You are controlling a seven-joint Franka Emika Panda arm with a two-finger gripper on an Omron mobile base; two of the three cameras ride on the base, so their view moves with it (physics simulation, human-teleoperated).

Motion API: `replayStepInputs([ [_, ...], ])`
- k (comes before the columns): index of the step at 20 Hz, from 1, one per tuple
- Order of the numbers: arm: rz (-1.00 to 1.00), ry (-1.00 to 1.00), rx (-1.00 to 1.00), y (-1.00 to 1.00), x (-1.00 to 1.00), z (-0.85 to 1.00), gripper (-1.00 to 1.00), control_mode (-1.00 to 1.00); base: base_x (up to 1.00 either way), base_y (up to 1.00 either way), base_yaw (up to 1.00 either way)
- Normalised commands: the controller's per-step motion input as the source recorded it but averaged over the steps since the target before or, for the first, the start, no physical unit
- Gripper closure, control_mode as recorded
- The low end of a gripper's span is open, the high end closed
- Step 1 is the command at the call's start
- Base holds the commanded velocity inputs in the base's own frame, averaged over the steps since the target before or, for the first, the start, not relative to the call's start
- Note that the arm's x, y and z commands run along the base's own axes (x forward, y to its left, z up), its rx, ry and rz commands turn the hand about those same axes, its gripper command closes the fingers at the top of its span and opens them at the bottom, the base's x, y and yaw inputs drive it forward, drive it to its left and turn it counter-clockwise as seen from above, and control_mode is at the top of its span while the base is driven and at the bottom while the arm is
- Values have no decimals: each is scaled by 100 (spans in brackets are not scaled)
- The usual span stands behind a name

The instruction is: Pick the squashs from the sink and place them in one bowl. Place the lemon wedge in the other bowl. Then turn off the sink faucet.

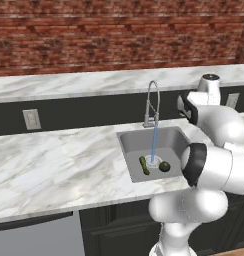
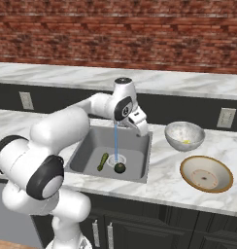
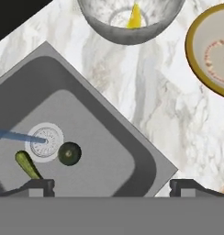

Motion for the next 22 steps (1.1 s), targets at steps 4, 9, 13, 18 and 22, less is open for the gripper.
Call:
replayStepInputs([
  [4, 9, 0, -2, 40, -37, -31, -100, -100, 0, 0, 0],
  [9, 12, 0, -3, 34, -12, -43, -100, -100, 0, 0, 0],
  [13, 16, 0, -5, 28, 0, -48, -100, -100, 0, 0, 0],
  [18, 18, 0, -6, 25, 0, -55, -100, -100, 0, 0, 0],
  [22, 19, 0, -4, 20, 10, -52, -100, -100, 0, 0, 0],
])
